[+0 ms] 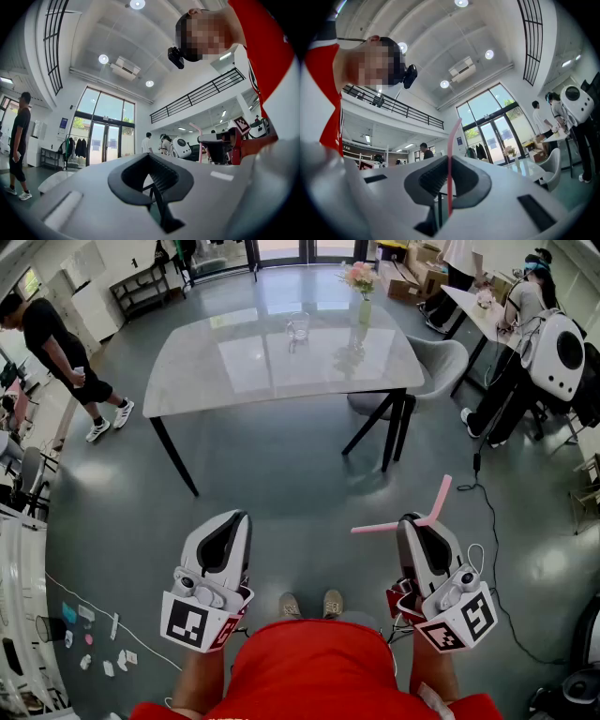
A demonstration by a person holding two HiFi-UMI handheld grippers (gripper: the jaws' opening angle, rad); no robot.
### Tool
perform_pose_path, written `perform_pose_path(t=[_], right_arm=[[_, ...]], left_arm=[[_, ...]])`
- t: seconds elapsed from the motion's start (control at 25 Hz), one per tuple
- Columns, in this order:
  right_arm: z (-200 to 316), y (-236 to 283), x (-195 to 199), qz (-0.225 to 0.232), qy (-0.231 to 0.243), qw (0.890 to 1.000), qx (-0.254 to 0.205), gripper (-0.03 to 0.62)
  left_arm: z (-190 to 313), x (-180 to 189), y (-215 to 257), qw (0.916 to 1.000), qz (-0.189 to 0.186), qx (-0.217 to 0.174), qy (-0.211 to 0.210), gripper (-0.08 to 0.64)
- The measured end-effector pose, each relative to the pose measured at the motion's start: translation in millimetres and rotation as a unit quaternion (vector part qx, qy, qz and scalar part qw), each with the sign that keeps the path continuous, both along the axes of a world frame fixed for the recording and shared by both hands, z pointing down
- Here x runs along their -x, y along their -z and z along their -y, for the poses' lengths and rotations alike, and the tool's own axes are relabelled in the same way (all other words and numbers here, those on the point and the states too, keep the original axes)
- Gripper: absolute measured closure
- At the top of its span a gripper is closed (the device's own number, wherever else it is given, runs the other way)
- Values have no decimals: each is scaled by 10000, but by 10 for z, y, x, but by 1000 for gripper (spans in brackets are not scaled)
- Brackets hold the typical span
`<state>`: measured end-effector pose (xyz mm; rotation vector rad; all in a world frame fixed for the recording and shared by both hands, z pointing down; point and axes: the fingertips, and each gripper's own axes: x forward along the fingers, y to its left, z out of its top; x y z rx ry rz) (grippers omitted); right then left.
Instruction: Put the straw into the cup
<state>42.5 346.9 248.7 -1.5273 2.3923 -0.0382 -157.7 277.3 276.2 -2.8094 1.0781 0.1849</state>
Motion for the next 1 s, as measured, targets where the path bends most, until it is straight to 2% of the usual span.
perform_pose_path(t=[1.0], right_arm=[[105,47,-65,181,148,9997,4,577]], left_arm=[[68,-183,5,9998,46,-14,-170,555]])
